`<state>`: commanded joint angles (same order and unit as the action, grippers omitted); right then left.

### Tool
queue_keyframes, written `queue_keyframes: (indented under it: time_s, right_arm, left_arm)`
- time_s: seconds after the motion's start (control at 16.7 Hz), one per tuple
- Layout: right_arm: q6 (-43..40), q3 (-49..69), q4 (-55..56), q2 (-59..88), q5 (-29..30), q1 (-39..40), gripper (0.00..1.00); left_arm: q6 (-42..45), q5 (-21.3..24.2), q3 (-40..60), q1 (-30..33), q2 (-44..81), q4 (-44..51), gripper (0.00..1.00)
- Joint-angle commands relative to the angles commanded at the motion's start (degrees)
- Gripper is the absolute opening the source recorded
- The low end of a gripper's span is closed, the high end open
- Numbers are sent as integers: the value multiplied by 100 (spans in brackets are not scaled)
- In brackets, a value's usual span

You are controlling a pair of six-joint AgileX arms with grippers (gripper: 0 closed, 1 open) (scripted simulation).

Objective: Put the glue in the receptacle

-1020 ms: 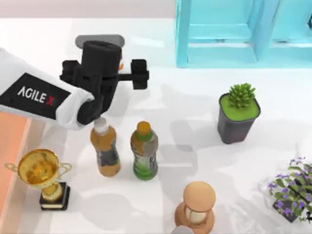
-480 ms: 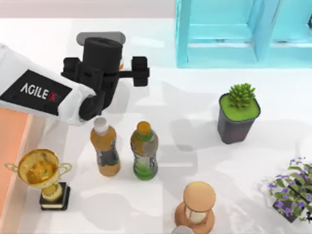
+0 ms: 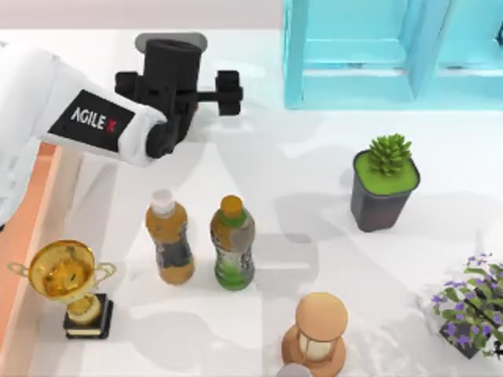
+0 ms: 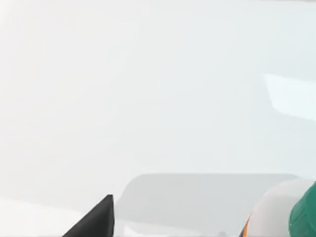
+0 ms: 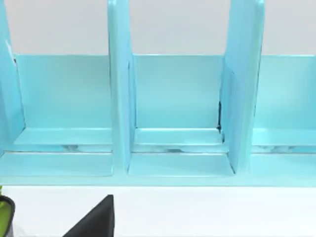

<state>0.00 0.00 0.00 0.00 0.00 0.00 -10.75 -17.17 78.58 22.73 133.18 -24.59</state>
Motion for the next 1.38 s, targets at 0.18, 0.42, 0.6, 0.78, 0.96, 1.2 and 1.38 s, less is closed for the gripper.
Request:
queue_keyframes:
  time_s: [0.18, 0.42, 0.6, 0.78, 0.96, 1.2, 1.38]
  right_arm:
    - [0, 0, 0, 0, 0, 0, 100]
    - [0, 0, 0, 0, 0, 0, 100]
    - [0, 0, 0, 0, 0, 0, 100]
    - [0, 0, 0, 0, 0, 0, 100]
    - [0, 0, 0, 0, 0, 0, 100]
    - [0, 0, 0, 0, 0, 0, 100]
    - [0, 0, 0, 0, 0, 0, 100]
  left_arm:
    - [-4, 5, 367, 2, 497, -130, 100]
    - [-7, 1, 438, 10, 610, -168, 100]
    - [-7, 1, 438, 10, 610, -168, 85]
    - [-7, 1, 438, 10, 610, -168, 62]
    - [-7, 1, 438, 10, 610, -168, 40]
    - [-7, 1, 438, 10, 610, -168, 10]
    - [-7, 1, 438, 10, 610, -168, 0]
